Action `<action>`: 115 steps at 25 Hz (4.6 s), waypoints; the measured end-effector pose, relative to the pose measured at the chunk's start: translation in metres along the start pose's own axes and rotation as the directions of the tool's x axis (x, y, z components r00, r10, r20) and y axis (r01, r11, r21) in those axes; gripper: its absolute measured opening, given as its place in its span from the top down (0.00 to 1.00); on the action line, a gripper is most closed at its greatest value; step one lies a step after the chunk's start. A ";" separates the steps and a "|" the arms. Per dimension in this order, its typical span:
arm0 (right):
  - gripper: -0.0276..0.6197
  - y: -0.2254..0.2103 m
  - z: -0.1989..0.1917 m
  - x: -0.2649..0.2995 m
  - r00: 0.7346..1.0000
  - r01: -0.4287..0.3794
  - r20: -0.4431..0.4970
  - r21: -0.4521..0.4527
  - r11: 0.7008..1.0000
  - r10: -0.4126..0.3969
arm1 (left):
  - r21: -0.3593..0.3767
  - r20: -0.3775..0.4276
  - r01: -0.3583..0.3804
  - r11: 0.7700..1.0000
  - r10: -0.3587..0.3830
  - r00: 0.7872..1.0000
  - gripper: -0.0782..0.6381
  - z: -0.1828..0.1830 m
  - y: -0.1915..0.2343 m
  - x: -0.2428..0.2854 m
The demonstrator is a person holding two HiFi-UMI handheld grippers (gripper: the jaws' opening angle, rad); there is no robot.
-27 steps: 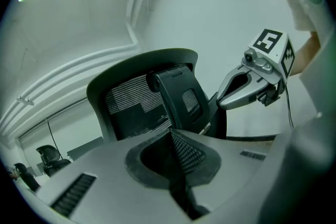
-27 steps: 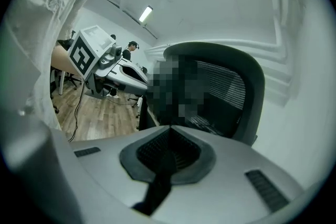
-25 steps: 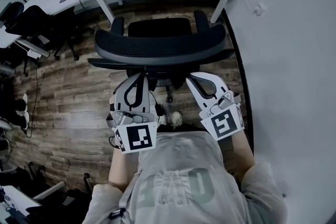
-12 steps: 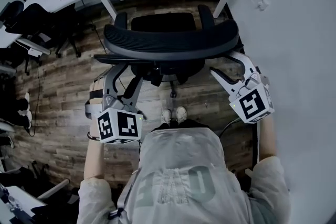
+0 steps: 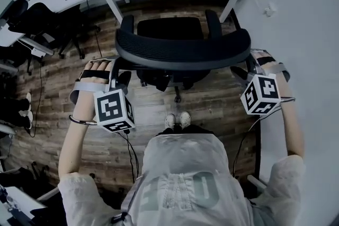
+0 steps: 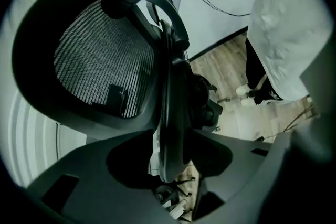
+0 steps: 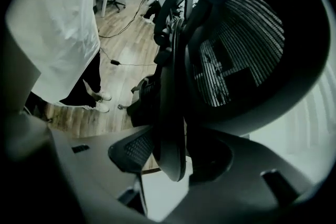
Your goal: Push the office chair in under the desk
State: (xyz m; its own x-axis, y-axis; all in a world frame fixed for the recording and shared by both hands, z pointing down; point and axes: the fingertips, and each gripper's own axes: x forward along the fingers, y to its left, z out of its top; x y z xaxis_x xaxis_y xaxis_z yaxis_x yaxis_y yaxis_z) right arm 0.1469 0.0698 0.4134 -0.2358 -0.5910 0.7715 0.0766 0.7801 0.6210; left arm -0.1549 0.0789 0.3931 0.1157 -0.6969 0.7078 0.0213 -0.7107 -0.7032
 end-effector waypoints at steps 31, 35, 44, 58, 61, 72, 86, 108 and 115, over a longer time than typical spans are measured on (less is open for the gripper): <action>0.74 -0.077 -0.023 0.071 0.997 -0.063 -0.049 -0.024 0.998 0.061 | 0.025 -0.017 0.093 0.995 -0.092 0.996 0.69 -0.012 0.062 0.089; 0.74 -0.095 -0.026 0.088 0.997 -0.054 -0.063 -0.013 0.998 0.053 | 0.033 -0.008 0.085 0.996 -0.085 0.996 0.69 -0.017 0.079 0.109; 0.74 -0.158 -0.045 0.136 0.993 -0.049 -0.107 0.014 0.999 0.050 | 0.043 0.021 0.083 0.996 -0.084 0.996 0.69 -0.023 0.138 0.167; 0.74 -0.291 -0.085 0.245 0.994 -0.038 -0.106 0.011 0.999 0.039 | 0.037 -0.017 0.067 0.997 -0.066 0.998 0.69 -0.037 0.259 0.291; 0.74 -0.323 -0.096 0.269 0.995 -0.040 -0.093 0.002 0.999 0.040 | 0.028 -0.015 0.075 0.997 -0.075 0.997 0.69 -0.038 0.286 0.317; 0.74 -0.423 -0.123 0.340 0.996 -0.020 -0.088 -0.008 1.000 0.020 | -0.004 -0.051 0.050 0.999 -0.050 0.997 0.69 -0.048 0.368 0.397; 0.73 -0.485 -0.135 0.386 1.000 0.011 -0.018 -0.001 1.000 -0.011 | -0.040 -0.032 0.026 0.999 -0.027 0.999 0.68 -0.055 0.418 0.443; 0.71 -0.486 -0.127 0.381 0.995 0.102 0.018 0.033 0.994 -0.103 | 0.032 -0.082 -0.035 0.999 0.037 0.996 0.66 -0.064 0.419 0.442; 0.59 -0.512 -0.110 0.332 0.973 0.182 0.122 0.127 0.975 -0.198 | -0.073 -0.058 -0.157 0.985 0.153 0.987 0.55 -0.074 0.451 0.391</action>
State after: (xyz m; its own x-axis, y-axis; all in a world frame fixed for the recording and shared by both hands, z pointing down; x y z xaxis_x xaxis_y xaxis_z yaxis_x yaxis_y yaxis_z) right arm 0.1361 -0.5481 0.3668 -0.3628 -0.7040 0.6106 -0.0917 0.6790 0.7284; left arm -0.1737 -0.5217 0.3577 0.0602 -0.8019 0.5944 -0.0701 -0.5974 -0.7989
